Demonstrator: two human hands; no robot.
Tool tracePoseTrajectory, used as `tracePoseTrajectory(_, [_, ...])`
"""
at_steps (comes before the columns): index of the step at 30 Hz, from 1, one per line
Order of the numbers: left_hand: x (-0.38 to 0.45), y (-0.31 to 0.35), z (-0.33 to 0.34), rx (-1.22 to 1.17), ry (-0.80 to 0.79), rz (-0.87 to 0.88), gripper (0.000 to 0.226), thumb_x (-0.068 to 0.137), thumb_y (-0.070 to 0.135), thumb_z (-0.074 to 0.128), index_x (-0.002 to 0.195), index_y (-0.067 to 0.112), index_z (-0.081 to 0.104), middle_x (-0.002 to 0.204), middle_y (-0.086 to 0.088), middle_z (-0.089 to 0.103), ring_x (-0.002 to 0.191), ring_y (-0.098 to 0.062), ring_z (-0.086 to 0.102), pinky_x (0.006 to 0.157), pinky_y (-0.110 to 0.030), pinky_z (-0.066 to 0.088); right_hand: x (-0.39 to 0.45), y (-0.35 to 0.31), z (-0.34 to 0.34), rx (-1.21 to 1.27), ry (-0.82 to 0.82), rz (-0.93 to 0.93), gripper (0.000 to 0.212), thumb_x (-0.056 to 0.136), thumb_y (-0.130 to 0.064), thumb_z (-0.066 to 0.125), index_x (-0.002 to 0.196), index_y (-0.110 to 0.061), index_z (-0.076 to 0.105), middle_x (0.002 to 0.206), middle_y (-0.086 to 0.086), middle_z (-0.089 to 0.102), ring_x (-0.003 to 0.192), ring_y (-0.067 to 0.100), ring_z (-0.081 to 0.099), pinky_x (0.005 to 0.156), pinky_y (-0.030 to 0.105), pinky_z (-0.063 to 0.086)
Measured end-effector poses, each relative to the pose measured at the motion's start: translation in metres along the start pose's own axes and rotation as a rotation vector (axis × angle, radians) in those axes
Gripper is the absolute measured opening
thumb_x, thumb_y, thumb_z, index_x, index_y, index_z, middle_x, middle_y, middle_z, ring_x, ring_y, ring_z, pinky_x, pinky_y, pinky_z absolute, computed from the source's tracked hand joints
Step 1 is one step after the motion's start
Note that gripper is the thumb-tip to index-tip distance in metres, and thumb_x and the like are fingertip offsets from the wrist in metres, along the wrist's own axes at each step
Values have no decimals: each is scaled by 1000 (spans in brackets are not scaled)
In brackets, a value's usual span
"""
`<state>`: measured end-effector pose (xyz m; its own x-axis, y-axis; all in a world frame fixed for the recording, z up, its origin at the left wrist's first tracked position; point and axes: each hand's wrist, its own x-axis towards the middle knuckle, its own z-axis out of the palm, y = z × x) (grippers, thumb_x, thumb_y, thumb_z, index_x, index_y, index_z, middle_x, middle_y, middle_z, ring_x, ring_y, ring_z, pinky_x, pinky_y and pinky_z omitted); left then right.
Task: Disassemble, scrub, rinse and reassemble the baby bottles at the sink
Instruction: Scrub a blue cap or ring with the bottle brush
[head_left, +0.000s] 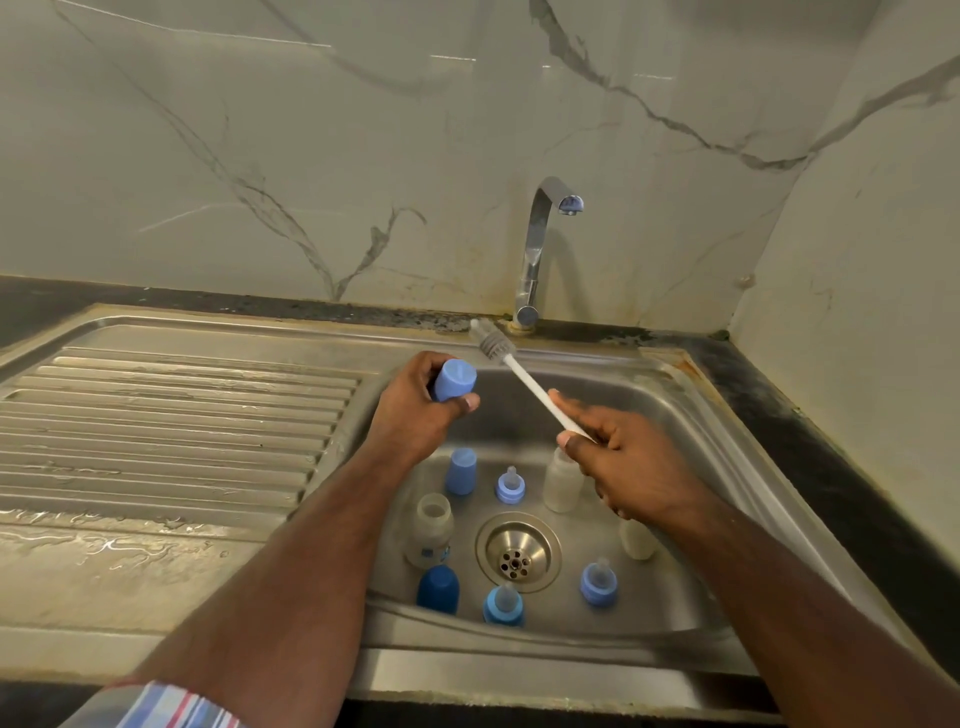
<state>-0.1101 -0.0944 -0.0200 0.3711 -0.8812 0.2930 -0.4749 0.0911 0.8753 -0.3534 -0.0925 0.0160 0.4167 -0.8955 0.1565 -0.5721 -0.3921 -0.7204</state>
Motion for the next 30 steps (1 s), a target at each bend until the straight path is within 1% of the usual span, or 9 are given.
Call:
tracePoseTrajectory(5, [1, -2, 1, -55, 1, -23, 42, 76, 21, 87, 110, 23, 63, 103, 7, 73, 97, -15, 69, 92, -46, 57, -2, -6, 5, -28, -95, -9, 46, 100, -24, 59, 140, -46, 51, 57, -36, 52, 46, -8, 48, 48, 8, 34])
tracePoseTrajectory(9, [0, 0, 1, -82, 14, -18, 41, 77, 17, 88, 106, 26, 61, 104, 7, 72, 98, -14, 68, 92, -40, 57, 2, -1, 4, -62, -46, 19, 48, 101, -28, 58, 144, -44, 48, 95, -26, 65, 57, -10, 45, 55, 8, 31])
tracePoseTrajectory(12, [1, -1, -1, -96, 37, -27, 41, 76, 16, 88, 101, 29, 60, 102, 5, 72, 97, -18, 68, 92, -44, 56, -2, 1, 3, -14, -69, -6, 47, 100, -26, 58, 142, -44, 50, 66, -34, 47, 51, -14, 46, 53, 9, 33])
tracePoseTrajectory(16, [1, -3, -1, -66, 16, -26, 42, 75, 19, 88, 108, 24, 62, 102, 6, 73, 95, -16, 69, 91, -47, 58, -4, -3, 6, -16, -94, -23, 45, 100, -26, 58, 139, -48, 50, 65, -32, 45, 47, -7, 50, 46, 10, 37])
tracePoseTrajectory(18, [1, -2, 1, -57, 12, -17, 42, 76, 19, 88, 108, 24, 62, 103, 6, 72, 96, -15, 68, 91, -45, 58, 1, -2, 7, -63, -71, -4, 47, 100, -28, 58, 143, -46, 49, 75, -32, 52, 53, -8, 50, 51, 8, 35])
tracePoseTrajectory(21, [0, -1, 0, -53, 12, -20, 42, 77, 17, 88, 109, 25, 62, 105, 6, 71, 98, -14, 67, 92, -42, 57, 1, -1, 5, -93, -43, 6, 49, 100, -30, 57, 145, -45, 46, 125, -24, 62, 61, -5, 55, 56, 9, 37])
tracePoseTrajectory(24, [1, -1, 0, -57, 12, -31, 44, 76, 20, 88, 113, 23, 65, 104, 7, 73, 98, -13, 69, 94, -44, 57, -5, -5, 8, -34, -116, -34, 48, 99, -27, 60, 141, -47, 50, 113, -25, 62, 59, -15, 55, 50, 7, 39])
tracePoseTrajectory(28, [-1, 2, 1, -30, 0, -22, 40, 79, 19, 86, 110, 24, 61, 103, 7, 70, 95, -13, 66, 91, -39, 57, 1, -4, 5, -139, -44, -3, 49, 100, -30, 58, 145, -45, 45, 135, -23, 57, 95, 4, 64, 66, 8, 42])
tracePoseTrajectory(30, [-1, 2, 1, -51, 0, -28, 41, 79, 19, 86, 112, 24, 62, 105, 7, 70, 97, -13, 66, 93, -40, 57, -1, -3, 7, -94, -50, -14, 49, 100, -30, 58, 144, -45, 45, 136, -23, 57, 91, 6, 67, 63, 10, 45])
